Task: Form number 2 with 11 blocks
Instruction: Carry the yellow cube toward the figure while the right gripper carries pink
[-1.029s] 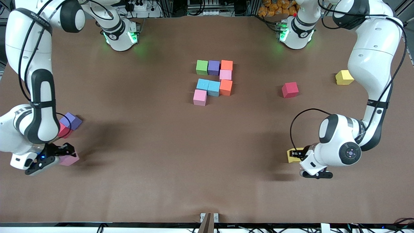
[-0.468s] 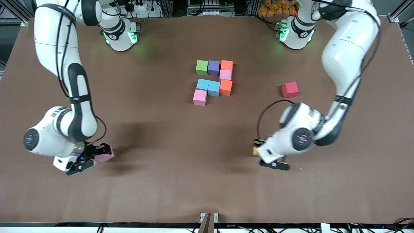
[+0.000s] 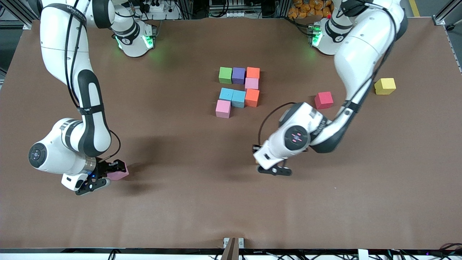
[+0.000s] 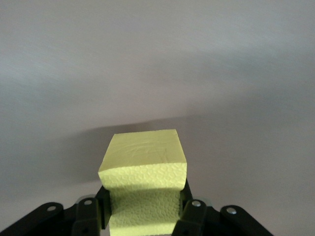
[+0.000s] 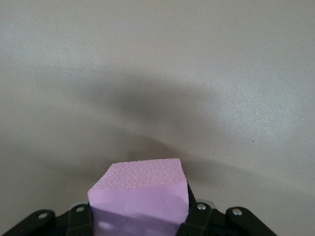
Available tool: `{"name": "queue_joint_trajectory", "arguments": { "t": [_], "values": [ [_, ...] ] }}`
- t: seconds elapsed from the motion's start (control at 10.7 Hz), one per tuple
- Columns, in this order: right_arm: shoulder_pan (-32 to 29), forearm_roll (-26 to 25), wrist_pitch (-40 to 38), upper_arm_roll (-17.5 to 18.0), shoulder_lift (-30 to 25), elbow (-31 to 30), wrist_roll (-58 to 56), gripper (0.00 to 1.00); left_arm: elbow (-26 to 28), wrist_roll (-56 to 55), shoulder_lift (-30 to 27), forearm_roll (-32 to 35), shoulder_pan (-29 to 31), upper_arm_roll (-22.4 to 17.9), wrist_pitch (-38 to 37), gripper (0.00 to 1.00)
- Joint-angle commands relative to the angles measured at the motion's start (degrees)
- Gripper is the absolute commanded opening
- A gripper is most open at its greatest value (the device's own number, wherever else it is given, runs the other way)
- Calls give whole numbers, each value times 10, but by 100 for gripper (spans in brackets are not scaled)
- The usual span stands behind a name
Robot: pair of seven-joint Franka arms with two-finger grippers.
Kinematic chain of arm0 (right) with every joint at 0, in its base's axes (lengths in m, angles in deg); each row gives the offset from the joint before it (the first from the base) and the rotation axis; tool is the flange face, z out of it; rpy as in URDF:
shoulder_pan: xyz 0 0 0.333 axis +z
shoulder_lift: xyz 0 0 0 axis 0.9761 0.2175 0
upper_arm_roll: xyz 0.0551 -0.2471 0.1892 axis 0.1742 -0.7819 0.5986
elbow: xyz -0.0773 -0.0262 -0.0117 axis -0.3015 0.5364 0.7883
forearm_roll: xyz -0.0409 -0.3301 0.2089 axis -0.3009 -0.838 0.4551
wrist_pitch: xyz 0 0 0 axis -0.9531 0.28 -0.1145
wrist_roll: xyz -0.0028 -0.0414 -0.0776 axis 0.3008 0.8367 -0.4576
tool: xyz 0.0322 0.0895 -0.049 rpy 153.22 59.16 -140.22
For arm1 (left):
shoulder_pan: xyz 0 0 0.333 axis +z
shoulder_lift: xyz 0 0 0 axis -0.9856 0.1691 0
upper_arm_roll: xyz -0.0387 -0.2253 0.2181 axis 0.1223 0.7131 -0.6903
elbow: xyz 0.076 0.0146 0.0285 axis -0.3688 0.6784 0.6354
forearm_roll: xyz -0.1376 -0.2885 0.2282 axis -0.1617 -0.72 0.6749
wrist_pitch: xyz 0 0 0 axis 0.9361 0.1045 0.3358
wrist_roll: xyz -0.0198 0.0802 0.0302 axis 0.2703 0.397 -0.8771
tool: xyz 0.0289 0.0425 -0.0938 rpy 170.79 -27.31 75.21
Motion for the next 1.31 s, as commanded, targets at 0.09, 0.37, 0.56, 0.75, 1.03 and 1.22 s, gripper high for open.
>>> {"name": "queue_joint_trajectory", "arguments": {
  "t": [0.09, 0.37, 0.56, 0.75, 1.03, 1.22],
  "values": [
    [9, 2, -3, 3, -23, -24, 14, 29, -5, -47, 2, -12, -72, -17, 50, 2],
    [26, 2, -48, 1, -29, -26, 50, 29, -5, -153, 15, -13, -138, -44, 95, 2],
    [26, 2, -49, 1, -31, -28, 53, 29, -5, -162, 19, -23, -168, -64, 95, 2],
    [26, 2, -50, 1, -31, -30, 54, 29, 0, -162, 20, -23, -182, -65, 95, 2],
    [41, 2, -50, 1, -32, -31, 73, 29, 2, -157, 18, -13, -188, -66, 81, 3],
    [41, 3, -51, 2, -32, -31, 74, 29, 2, -154, 17, -13, -194, -65, 63, 3]
  ]
}}
